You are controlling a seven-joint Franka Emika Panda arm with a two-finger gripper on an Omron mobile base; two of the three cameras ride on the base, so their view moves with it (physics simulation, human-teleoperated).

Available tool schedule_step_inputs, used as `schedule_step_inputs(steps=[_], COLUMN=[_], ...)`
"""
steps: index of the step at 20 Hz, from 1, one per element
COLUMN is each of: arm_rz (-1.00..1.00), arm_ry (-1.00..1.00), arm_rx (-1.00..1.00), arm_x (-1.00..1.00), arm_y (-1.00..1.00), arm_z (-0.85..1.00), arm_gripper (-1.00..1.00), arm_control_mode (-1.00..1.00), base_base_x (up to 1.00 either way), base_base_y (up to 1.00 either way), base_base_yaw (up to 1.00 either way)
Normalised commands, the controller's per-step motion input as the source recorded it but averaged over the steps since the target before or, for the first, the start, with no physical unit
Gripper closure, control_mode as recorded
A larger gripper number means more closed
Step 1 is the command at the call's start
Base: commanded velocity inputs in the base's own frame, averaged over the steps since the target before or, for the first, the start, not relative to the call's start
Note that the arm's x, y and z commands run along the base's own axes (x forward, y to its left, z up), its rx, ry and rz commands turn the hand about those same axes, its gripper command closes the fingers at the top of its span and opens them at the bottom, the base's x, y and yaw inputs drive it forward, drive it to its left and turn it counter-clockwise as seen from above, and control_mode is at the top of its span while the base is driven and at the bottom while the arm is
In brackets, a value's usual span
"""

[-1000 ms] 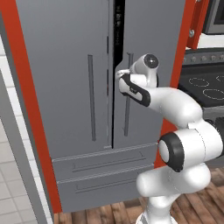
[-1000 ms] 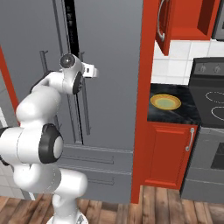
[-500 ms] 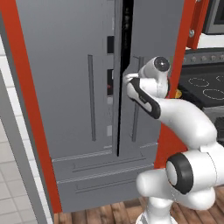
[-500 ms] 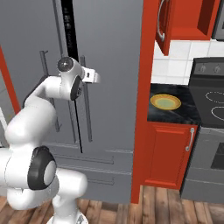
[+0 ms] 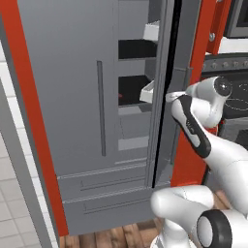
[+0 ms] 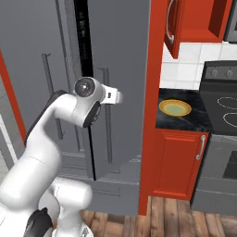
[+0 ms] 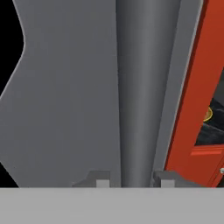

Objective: Move the hot dog bun to the plate on the dining table and place the condiment next to that plate. Then navigate to the fridge and take the sausage and place it on the plate as well.

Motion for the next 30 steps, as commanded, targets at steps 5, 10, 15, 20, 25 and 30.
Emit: schedule_step_inputs(steps=[5, 10, 15, 20, 25, 30], arm_rz=[-0.04, -0.04, -0.01, 0.01, 0.06, 0.05], arm_ry=[0.01, 0.00, 0.00, 0.00, 0.05, 0.11], arm_rx=[0.03, 0.00, -0.08, -0.21, -0.27, -0.27], arm_x=[-0.48, -0.60, -0.84, -0.54, -0.05, 0.16], arm_y=[-0.32, 0.02, 0.35, 0.77, 1.00, 0.95], arm_z=[0.00, 0.00, 0.16, 0.22, 0.01, 0.04], arm_gripper=[-1.00, -1.00, -1.00, -1.00, -1.00, -1.00], arm_control_mode=[-1.00, -1.00, -1.00, -1.00, -1.00, -1.00], base_base_x=[0.00, 0.00, 0.00, 0.00, 0.00, 0.00], base_base_y=[0.00, 0.00, 0.00, 0.00, 0.00, 0.00], base_base_yaw=[0.00, 0.00, 0.00, 0.00, 0.00, 0.00])
